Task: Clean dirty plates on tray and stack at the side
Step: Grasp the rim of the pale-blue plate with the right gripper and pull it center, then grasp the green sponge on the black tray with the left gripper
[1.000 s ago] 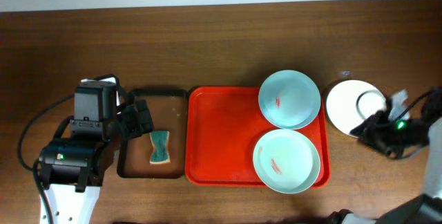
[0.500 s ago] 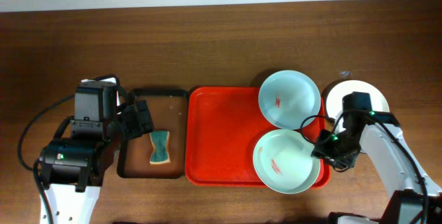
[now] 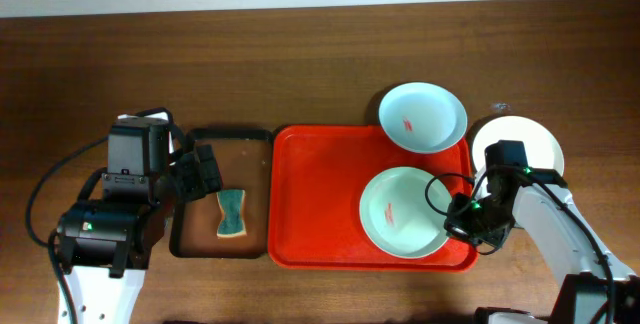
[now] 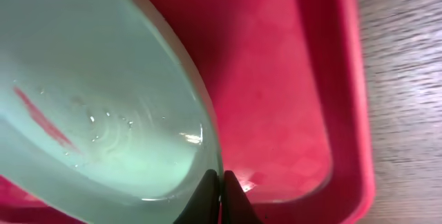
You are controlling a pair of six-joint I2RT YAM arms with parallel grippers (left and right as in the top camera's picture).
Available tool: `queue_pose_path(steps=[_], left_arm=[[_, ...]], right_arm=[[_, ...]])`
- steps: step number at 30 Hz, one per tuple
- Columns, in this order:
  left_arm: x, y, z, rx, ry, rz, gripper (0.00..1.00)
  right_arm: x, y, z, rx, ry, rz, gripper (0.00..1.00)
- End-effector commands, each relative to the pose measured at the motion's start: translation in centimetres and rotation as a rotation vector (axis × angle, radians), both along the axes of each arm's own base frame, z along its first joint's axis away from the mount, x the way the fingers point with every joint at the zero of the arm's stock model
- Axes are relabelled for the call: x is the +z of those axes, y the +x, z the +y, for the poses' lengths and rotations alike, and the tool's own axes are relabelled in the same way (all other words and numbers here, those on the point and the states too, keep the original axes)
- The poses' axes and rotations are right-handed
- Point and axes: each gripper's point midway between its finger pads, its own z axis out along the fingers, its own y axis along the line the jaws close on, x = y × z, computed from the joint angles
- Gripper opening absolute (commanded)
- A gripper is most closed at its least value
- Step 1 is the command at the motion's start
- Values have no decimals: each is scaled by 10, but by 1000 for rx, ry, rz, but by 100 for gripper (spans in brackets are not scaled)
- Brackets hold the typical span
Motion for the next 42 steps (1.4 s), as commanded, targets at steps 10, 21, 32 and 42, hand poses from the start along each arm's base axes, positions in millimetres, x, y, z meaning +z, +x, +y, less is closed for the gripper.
queue_pose_path(steps=[10,21,32,42], left_arm=[[5,1,3,19,2,-17,99],[5,1,3,20,2,-17,99],[5,1,3,19,2,-17,99],[16,13,12,53,45,-82,99]], right_arm=[[-3,44,143,83,40,-242,8],[-23,81,132,206,-204,-440,4],[-7,65,121,193,-231,-392,23],[12,69,129,327,-229,-382,4]])
